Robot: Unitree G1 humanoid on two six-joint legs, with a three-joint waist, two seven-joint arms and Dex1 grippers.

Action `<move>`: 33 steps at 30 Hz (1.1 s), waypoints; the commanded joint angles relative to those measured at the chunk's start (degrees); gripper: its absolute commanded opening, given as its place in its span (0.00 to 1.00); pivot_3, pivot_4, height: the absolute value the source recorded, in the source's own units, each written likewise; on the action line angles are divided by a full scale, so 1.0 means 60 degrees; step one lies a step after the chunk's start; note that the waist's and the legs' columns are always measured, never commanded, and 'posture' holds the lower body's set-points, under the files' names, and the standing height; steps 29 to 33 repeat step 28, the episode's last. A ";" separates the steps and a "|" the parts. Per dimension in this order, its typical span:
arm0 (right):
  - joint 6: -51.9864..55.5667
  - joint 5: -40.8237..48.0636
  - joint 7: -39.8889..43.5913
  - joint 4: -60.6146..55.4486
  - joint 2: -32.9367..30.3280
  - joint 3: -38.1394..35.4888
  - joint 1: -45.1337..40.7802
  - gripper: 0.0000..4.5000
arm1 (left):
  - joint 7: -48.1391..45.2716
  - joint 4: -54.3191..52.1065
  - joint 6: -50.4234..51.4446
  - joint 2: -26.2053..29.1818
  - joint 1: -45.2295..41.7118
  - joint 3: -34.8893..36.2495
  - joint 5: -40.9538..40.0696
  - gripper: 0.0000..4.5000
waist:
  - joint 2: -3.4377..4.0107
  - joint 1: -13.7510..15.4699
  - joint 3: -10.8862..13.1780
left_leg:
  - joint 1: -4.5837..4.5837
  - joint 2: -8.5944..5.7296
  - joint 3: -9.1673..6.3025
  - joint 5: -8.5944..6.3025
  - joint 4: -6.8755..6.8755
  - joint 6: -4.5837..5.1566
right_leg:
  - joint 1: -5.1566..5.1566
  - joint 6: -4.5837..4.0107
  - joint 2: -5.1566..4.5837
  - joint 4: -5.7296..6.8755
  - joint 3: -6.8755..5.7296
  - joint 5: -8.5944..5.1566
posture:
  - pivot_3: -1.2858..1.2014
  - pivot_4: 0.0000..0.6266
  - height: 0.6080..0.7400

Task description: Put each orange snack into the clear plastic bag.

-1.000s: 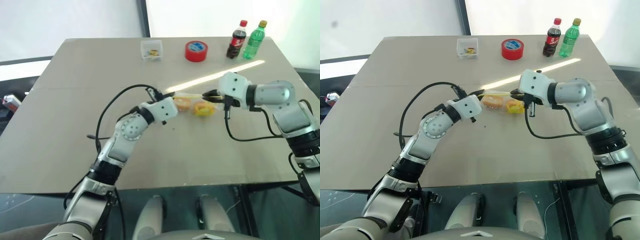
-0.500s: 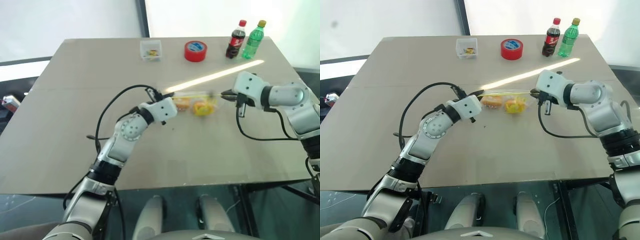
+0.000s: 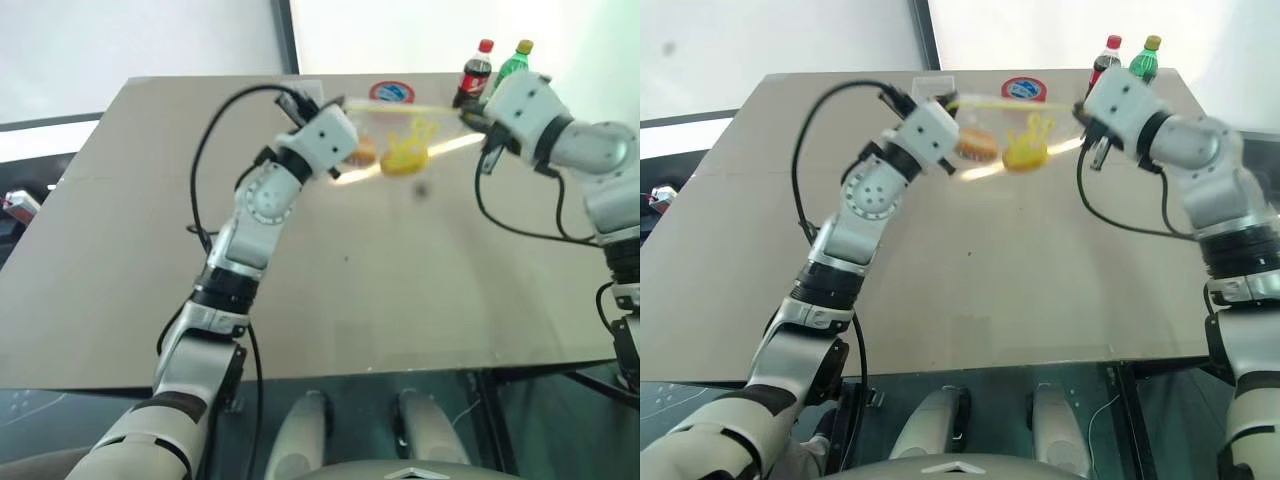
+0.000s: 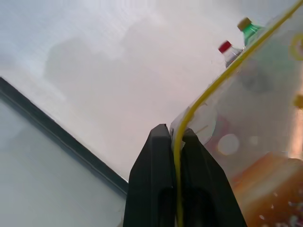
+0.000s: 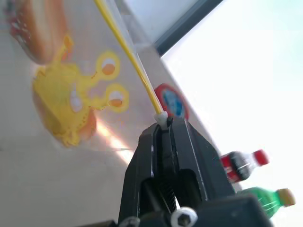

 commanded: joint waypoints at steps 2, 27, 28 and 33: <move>0.1801 0.0799 0.1040 -0.2004 -0.0464 -0.0537 0.1604 0.01 | -0.1739 -0.1359 0.1409 0.0420 0.1638 -0.0277 -0.0637 0.00 | 0.0002 0.0000 -0.0012 | -0.0004 0.0003 0.0002 -0.0002 -0.0019 0.0003 | 0.0004 -0.0001 0.0000 -0.0014 0.0000 -0.0001 | 0.52 0.24 1.00; 0.4865 0.6721 0.4401 -0.3050 -0.1503 -0.5836 0.8370 0.57 | -0.4305 -0.8162 0.8220 0.1401 0.7934 0.3970 -0.6347 0.59 | -0.0001 0.0006 -0.0005 | 0.0132 0.0053 0.0015 -0.0012 0.0099 0.0015 | 0.0164 -0.0003 0.0046 0.0004 0.0010 -0.0050 | 0.52 0.24 1.00; 0.4863 0.6784 0.4408 -0.3010 -0.1515 -0.5827 0.8318 0.57 | -0.4258 -0.8124 0.8117 0.1535 0.8012 0.3949 -0.6311 0.59 | -0.0001 0.0006 -0.0005 | 0.0136 0.0051 0.0017 -0.0012 0.0099 0.0015 | 0.0171 -0.0002 0.0043 0.0002 0.0013 -0.0051 | 0.52 0.24 1.00; 0.4863 0.6784 0.4408 -0.3010 -0.1515 -0.5827 0.8318 0.57 | -0.4258 -0.8124 0.8117 0.1535 0.8012 0.3949 -0.6311 0.59 | -0.0001 0.0006 -0.0005 | 0.0136 0.0051 0.0017 -0.0012 0.0099 0.0015 | 0.0171 -0.0002 0.0043 0.0002 0.0013 -0.0051 | 0.52 0.24 1.00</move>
